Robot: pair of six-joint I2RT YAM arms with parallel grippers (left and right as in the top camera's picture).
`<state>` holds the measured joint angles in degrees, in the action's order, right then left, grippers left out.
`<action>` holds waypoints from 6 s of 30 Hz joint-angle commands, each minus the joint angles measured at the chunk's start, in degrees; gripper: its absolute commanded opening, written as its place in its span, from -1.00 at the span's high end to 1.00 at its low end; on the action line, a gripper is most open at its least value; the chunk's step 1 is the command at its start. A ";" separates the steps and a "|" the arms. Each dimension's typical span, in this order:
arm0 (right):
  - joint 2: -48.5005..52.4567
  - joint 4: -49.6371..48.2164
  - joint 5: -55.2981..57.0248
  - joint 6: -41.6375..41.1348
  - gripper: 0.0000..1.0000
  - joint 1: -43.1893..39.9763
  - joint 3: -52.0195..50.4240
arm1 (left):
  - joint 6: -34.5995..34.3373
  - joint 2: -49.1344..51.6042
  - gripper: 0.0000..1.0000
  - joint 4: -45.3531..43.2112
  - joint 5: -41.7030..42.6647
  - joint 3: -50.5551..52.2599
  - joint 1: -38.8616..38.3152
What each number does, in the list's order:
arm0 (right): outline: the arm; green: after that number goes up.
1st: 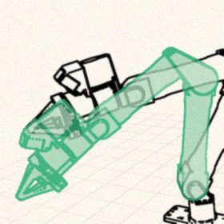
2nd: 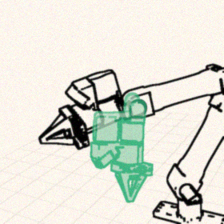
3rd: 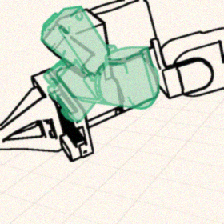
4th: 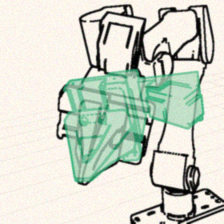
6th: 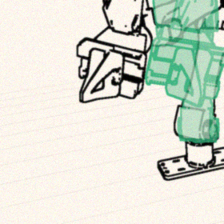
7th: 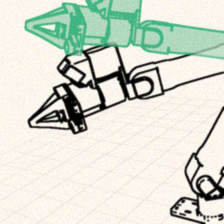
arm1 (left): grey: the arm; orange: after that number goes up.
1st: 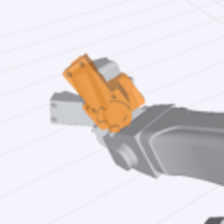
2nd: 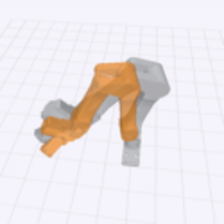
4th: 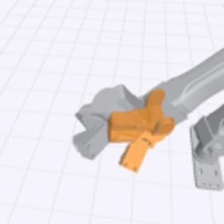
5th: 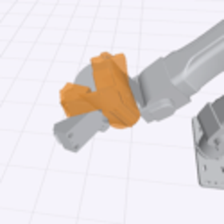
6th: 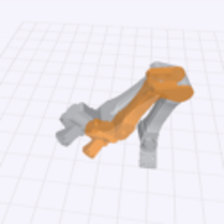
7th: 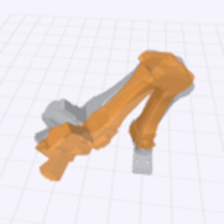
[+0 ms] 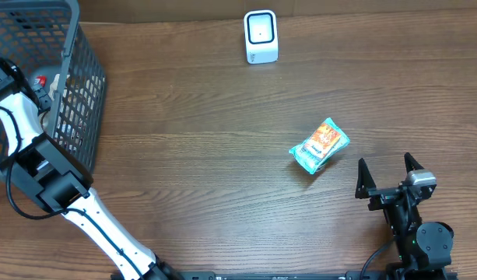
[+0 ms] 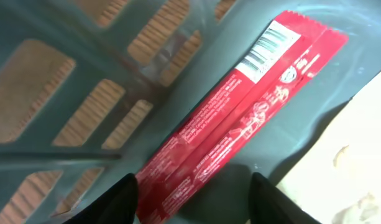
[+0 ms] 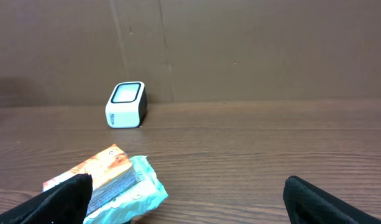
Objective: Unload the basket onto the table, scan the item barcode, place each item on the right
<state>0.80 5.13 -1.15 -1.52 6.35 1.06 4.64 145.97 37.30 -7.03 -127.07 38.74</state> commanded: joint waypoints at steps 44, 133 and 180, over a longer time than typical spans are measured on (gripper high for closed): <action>-0.61 -0.31 -0.04 0.07 -1.00 -0.37 -0.59 | -13.64 -10.69 0.92 16.61 1.99 1.97 -5.44; -0.61 -0.31 -0.04 0.07 -1.00 -0.37 -0.59 | -11.78 -6.47 -0.36 20.96 11.93 -0.63 -3.43; -0.61 -0.31 -0.04 0.07 -1.00 -0.37 -0.59 | 6.91 -12.20 -1.00 16.74 -0.02 10.91 -3.41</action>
<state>0.80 5.15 -1.23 -1.52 6.35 1.06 14.00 134.37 54.87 -0.32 -117.89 35.59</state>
